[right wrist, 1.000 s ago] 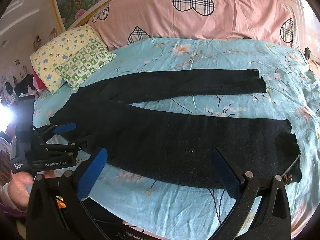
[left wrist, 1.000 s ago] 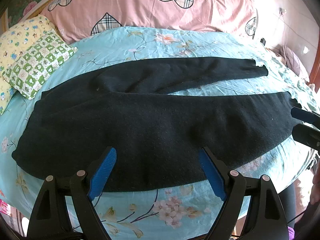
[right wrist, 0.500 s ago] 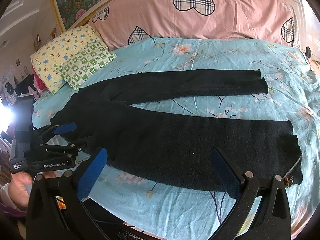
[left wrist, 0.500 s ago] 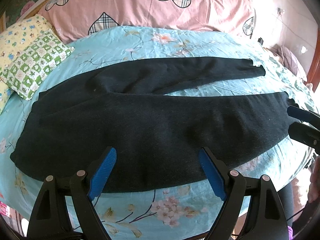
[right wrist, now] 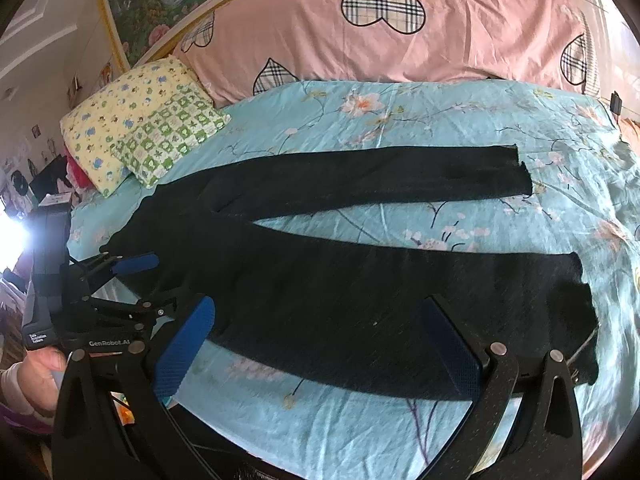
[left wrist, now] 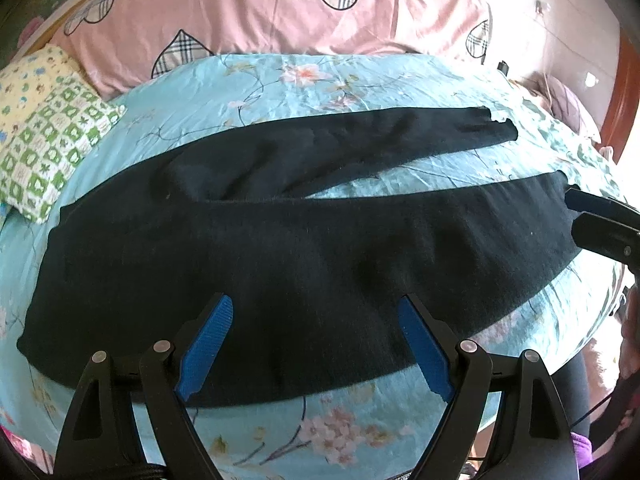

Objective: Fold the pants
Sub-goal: 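Grasp the pants waistband with the left gripper while the right gripper grasps the waistband beside it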

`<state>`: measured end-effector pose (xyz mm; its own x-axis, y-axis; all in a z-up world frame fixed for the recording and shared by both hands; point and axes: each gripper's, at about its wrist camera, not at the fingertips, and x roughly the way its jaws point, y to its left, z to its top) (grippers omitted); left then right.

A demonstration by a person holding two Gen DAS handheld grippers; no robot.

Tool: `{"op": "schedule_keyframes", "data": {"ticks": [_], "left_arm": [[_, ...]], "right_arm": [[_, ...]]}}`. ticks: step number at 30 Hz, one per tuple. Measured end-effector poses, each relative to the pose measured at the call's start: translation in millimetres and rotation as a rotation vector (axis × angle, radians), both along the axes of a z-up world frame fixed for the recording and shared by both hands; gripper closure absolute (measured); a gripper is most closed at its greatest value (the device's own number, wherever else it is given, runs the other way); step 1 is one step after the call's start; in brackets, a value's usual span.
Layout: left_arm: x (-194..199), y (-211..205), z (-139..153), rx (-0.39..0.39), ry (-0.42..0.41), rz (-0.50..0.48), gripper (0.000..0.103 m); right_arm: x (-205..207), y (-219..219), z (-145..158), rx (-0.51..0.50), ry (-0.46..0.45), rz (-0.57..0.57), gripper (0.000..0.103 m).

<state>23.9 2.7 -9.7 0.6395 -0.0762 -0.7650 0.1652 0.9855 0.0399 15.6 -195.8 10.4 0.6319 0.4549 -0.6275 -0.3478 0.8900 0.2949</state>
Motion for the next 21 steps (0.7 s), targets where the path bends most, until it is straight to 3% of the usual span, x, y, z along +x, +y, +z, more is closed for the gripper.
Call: {"op": "schedule_keyframes", "data": {"ticks": [10,21], "left_arm": [[36,1,8,0.028,-0.011,-0.043,0.017],[113,1,26,0.026,0.007,-0.15,0.017]], "right_arm": [[32,-24,1,0.032,0.023,-0.047,0.0],[95,-73,11,0.062,0.042,-0.12,0.0]]}}
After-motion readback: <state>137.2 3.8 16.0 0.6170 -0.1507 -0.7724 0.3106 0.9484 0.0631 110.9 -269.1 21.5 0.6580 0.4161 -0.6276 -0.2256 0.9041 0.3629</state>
